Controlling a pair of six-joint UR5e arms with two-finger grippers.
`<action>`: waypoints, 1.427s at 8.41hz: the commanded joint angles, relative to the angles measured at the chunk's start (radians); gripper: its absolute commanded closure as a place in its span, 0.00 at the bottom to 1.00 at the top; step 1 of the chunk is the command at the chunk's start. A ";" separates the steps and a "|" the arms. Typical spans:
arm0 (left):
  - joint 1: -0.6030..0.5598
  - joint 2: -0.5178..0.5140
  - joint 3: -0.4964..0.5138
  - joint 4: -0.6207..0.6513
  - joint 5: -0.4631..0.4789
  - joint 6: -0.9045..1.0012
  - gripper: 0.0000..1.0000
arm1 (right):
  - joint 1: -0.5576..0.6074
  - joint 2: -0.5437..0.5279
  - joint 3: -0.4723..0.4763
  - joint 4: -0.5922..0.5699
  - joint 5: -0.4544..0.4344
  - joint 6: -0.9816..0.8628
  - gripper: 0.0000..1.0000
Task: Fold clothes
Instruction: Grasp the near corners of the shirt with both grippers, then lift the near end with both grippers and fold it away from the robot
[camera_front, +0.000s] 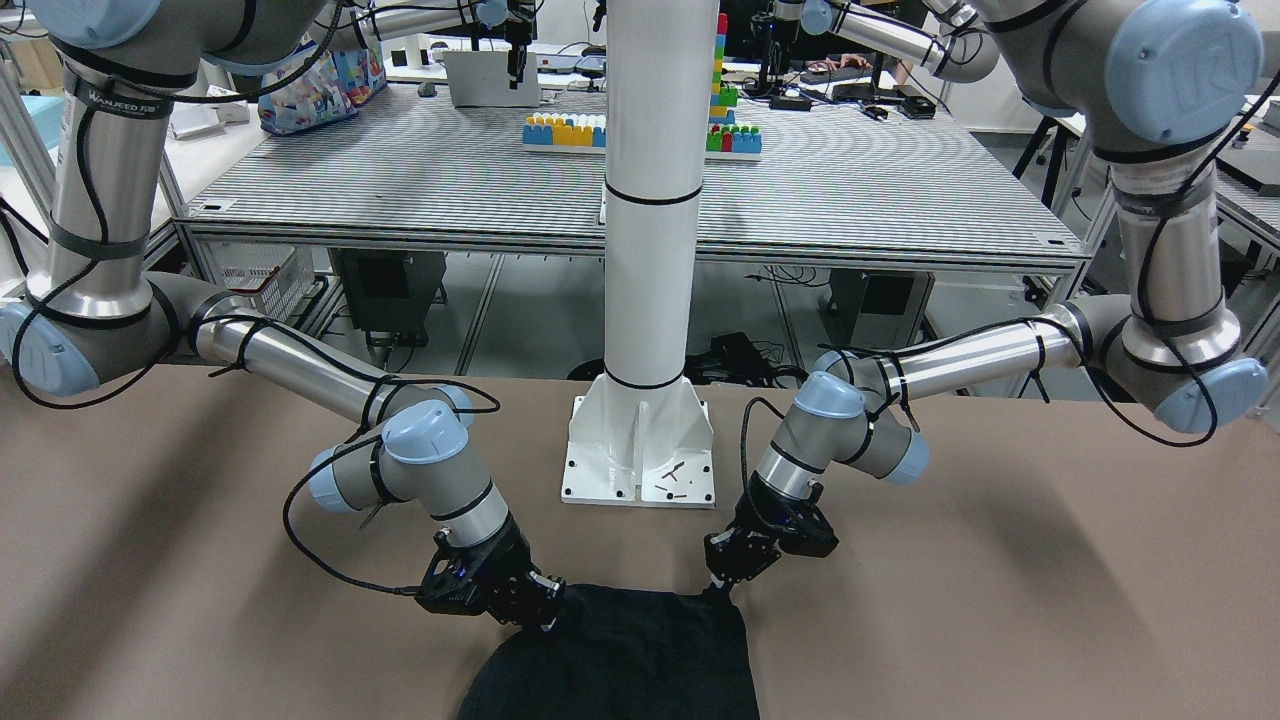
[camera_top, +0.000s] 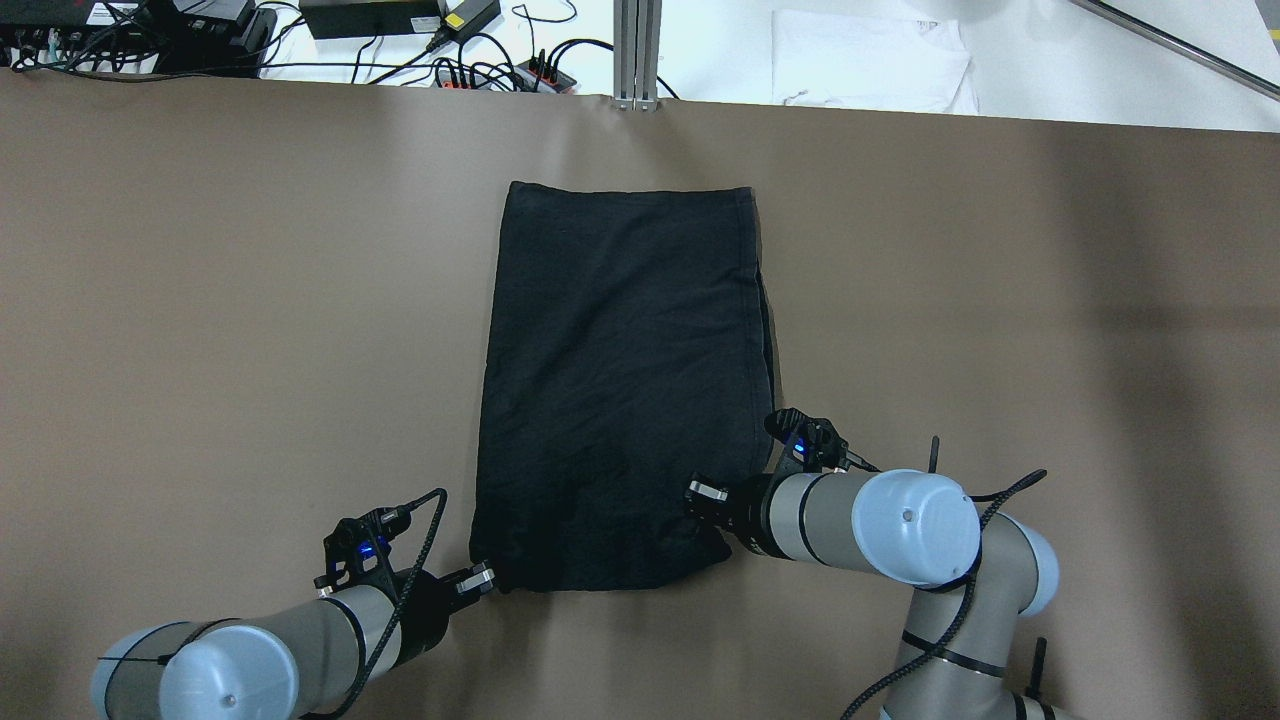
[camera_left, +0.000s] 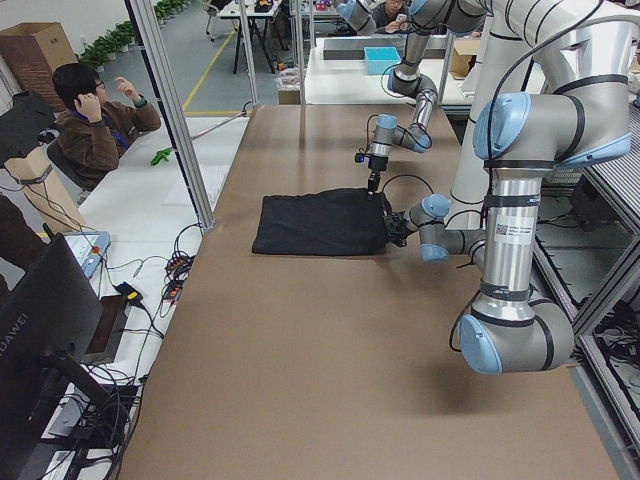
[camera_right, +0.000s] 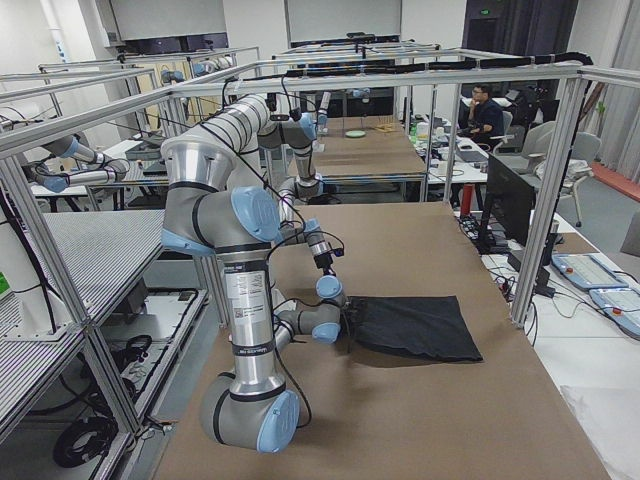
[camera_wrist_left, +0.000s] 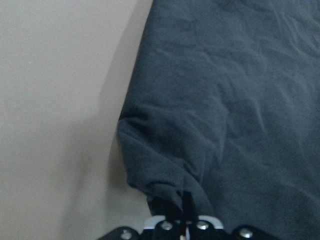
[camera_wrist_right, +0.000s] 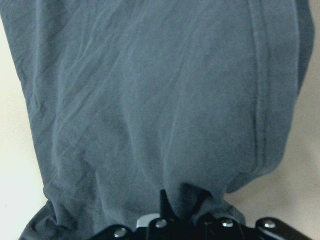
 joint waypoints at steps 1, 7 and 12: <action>0.073 0.019 -0.122 0.001 0.005 0.050 1.00 | -0.103 -0.123 0.157 -0.005 0.004 0.005 1.00; -0.019 0.074 -0.242 0.001 -0.088 0.065 1.00 | -0.025 -0.149 0.177 -0.007 0.063 -0.007 1.00; -0.285 -0.116 -0.045 0.008 -0.236 0.113 1.00 | 0.171 0.043 0.050 -0.123 0.177 -0.013 1.00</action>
